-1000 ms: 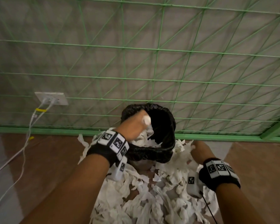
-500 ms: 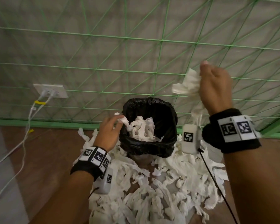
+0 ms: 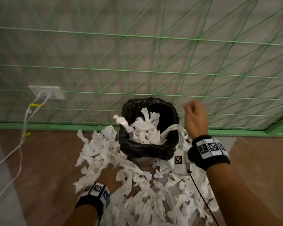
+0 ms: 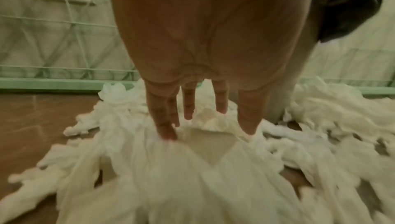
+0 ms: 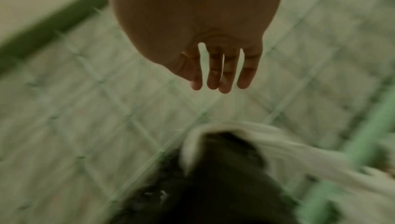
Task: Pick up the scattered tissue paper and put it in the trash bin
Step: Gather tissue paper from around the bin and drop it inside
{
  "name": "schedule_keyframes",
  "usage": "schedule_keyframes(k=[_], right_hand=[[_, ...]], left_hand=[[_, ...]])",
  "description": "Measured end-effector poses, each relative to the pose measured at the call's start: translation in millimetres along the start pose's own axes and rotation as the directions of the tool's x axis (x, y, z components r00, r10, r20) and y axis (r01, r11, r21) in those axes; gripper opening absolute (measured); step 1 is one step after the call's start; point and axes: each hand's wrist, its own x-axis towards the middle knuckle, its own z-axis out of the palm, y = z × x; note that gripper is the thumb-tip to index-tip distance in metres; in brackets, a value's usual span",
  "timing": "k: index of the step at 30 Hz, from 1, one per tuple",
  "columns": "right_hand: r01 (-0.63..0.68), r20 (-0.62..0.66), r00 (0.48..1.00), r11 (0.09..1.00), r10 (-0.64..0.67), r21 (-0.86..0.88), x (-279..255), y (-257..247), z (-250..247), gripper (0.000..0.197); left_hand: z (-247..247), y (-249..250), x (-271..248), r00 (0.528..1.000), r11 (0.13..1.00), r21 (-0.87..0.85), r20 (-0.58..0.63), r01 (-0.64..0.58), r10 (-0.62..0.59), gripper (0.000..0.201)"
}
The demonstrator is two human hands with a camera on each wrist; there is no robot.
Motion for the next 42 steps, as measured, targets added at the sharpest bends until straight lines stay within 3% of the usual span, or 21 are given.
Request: schedule_keyframes(k=[1, 3, 5, 7, 9, 10, 11, 14, 16, 19, 22, 25, 28, 32, 37, 39, 42], right_hand=[[-0.108, -0.015, 0.994, 0.992, 0.108, -0.059, -2, 22, -3, 0.020], [-0.247, 0.157, 0.936, 0.905, 0.315, -0.347, -20, 69, -2, 0.024], [-0.151, 0.406, 0.787, 0.784, 0.463, -0.602, -51, 107, 8, 0.023], [-0.037, 0.614, 0.589, 0.776, 0.526, -0.629, -86, 130, 18, 0.024], [0.074, 0.721, 0.411, 0.768, 0.558, -0.636, -115, 139, 29, 0.036], [0.085, 0.732, 0.367, 0.763, 0.574, -0.641, -127, 141, 34, 0.041], [0.065, 0.729, 0.362, 0.765, 0.581, -0.641, -136, 142, 37, 0.041], [0.126, 0.695, 0.451, 0.732, 0.560, -0.670, -144, 140, 39, 0.036], [0.118, 0.627, 0.516, 0.677, 0.583, -0.727, -141, 130, 28, 0.035], [0.076, 0.524, 0.612, 0.616, 0.592, -0.784, -117, 114, 18, 0.028], [-0.080, 0.530, 0.636, 0.731, 0.561, -0.678, -77, 96, 3, 0.033], [-0.161, 0.510, 0.736, 0.848, 0.444, -0.505, -42, 83, -17, 0.032], [-0.178, 0.442, 0.816, 0.890, 0.372, -0.420, -19, 67, -39, 0.011], [-0.155, 0.291, 0.921, 0.927, 0.261, -0.343, 15, 37, -60, 0.016], [-0.043, 0.111, 0.992, 0.991, 0.057, -0.128, 38, -42, -80, 0.036], [0.025, 0.027, 0.999, 0.998, -0.024, -0.055, 39, -73, -85, 0.033], [0.181, -0.086, 0.981, 0.981, -0.175, 0.063, 36, -119, -88, 0.034]], left_hand=[[10, 0, 1, 1.000, 0.999, 0.045, -0.012, -0.021, 0.021, 0.060], [16, 6, 1, 0.995, 0.991, 0.124, -0.081, -0.054, 0.064, 0.043], [12, 14, 0, 0.977, 0.989, 0.107, -0.178, -0.099, 0.117, 0.031], [-1, 19, -1, 0.962, 0.992, -0.032, -0.250, -0.122, 0.110, 0.018], [-15, 18, 3, 0.960, 0.967, -0.232, -0.278, -0.104, 0.036, 0.027], [-21, 17, 3, 0.960, 0.948, -0.308, -0.281, -0.085, -0.006, 0.021], [-25, 17, 4, 0.966, 0.941, -0.331, -0.259, -0.070, -0.020, 0.013], [-21, 16, 2, 0.994, 0.973, -0.231, -0.111, -0.032, 0.006, 0.057], [-9, 18, -4, 0.998, 0.982, -0.183, -0.061, -0.038, 0.027, 0.053], [4, 10, -6, 0.997, 0.985, -0.169, -0.078, -0.026, 0.013, 0.022], [-7, 3, -2, 0.984, 0.969, -0.246, -0.167, 0.027, -0.070, 0.004], [-24, 0, 1, 0.961, 0.895, -0.443, -0.229, 0.041, -0.157, 0.002], [-36, -2, 6, 0.945, 0.841, -0.541, -0.279, -0.009, -0.169, 0.025], [-47, -2, 6, 0.918, 0.777, -0.624, -0.256, 0.083, -0.303, 0.041], [-51, 6, -6, 0.904, 0.763, -0.637, -0.257, 0.106, -0.340, 0.042], [-51, 7, -7, 0.907, 0.763, -0.640, -0.263, 0.090, -0.328, 0.039], [-50, 7, -7, 0.902, 0.835, -0.547, -0.330, 0.056, -0.277, 0.012]])
